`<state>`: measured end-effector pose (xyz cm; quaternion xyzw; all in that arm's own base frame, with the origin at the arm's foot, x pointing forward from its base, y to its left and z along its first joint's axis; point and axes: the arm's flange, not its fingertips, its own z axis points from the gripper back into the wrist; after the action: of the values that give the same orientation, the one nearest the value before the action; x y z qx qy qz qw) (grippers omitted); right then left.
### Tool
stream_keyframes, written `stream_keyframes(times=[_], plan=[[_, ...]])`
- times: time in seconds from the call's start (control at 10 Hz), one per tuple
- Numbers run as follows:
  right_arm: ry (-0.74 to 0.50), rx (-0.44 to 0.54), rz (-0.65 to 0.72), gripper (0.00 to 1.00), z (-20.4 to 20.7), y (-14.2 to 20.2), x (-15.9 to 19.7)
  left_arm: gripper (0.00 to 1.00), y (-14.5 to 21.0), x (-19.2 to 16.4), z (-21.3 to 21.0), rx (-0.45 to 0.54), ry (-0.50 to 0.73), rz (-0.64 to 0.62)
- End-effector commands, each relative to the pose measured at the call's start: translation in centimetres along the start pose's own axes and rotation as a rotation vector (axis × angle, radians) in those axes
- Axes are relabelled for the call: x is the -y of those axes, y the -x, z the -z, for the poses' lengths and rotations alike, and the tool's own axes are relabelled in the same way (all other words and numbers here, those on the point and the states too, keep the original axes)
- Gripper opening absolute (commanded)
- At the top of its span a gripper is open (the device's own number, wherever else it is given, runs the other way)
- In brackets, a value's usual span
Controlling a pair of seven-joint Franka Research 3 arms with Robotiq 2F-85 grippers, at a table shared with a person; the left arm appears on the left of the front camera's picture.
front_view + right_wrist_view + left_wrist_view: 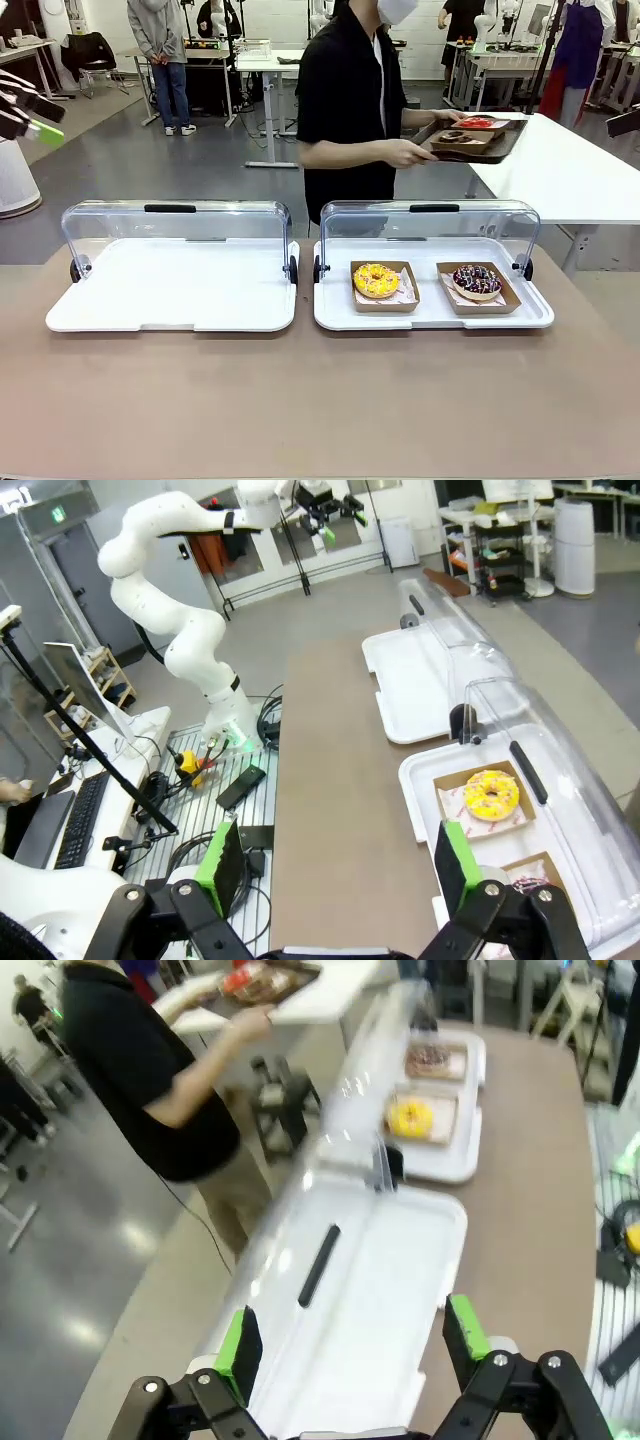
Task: Provide the desired donut to the person.
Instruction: Place the picked Paper togo box onto the Handle tray extended by the person.
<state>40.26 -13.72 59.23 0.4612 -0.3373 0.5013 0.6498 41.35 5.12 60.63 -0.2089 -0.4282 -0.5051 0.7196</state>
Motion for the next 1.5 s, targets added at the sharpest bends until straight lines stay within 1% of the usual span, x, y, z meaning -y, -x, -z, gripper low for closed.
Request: stream_keyframes(times=[0.0,0.1,0.2,0.3,0.4,0.5,0.6,0.7,0.9,1.1,1.4], plan=[[-0.006,0.004,-0.006,1.00,0.0,-0.1,-0.1,0.95,2.3,0.2,-0.1,0.170,0.031,-0.010],[-0.006,0.004,-0.006,1.00,0.0,-0.1,-0.1,0.95,2.9,-0.1,-1.3,0.179,0.027,-0.024],[-0.006,0.004,-0.006,1.00,0.0,-0.1,-0.1,0.95,3.4,-0.6,-3.0,0.212,0.041,-0.040],[-0.006,0.004,-0.006,1.00,0.0,-0.1,-0.1,0.95,3.7,-1.6,-4.9,0.228,0.123,-0.039],[-0.006,0.004,-0.006,1.00,0.0,-0.1,-0.1,0.95,3.9,-1.8,-6.3,0.221,0.178,-0.020],[-0.006,0.004,-0.006,1.00,0.0,-0.1,-0.1,0.95,4.0,-2.6,-7.4,0.187,0.168,-0.006],[-0.006,0.004,-0.006,1.00,0.0,-0.1,-0.1,0.95,4.0,-3.1,-8.2,0.149,0.195,0.038],[-0.006,0.004,-0.006,1.00,0.0,-0.1,-0.1,0.95,4.2,-3.6,-8.8,0.094,0.253,0.087],[-0.006,0.004,-0.006,1.00,0.0,-0.1,-0.1,0.95,4.2,-3.7,-8.5,0.004,0.298,0.166],[-0.006,0.004,-0.006,1.00,0.0,-0.1,-0.1,0.95,4.9,-3.3,-7.8,-0.038,0.299,0.197],[-0.006,0.004,-0.006,1.00,0.0,-0.1,-0.1,0.95,5.6,-3.2,-7.4,-0.037,0.299,0.183]])
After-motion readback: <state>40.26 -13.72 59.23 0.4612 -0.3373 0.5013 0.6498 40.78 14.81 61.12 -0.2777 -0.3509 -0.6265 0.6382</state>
